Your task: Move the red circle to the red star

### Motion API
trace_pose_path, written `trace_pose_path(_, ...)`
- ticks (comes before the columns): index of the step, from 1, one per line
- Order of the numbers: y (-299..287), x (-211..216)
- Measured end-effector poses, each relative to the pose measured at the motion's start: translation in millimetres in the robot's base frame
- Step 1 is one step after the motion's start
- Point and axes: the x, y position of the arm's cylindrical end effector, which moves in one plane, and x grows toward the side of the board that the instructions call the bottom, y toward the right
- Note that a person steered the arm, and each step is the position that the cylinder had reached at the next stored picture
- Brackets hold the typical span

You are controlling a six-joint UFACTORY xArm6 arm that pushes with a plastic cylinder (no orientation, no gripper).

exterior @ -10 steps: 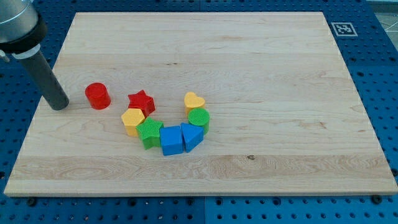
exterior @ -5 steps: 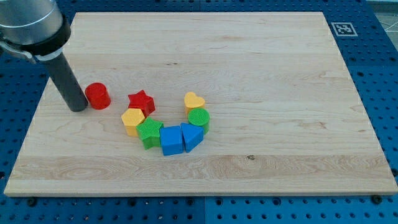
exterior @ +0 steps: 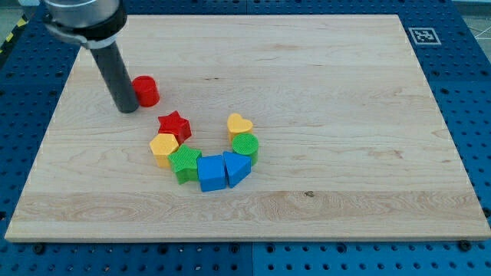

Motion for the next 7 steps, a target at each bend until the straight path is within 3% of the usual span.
trace_pose_path(3, -12.6, -70.1)
trace_pose_path(7, 41.2, -31.4)
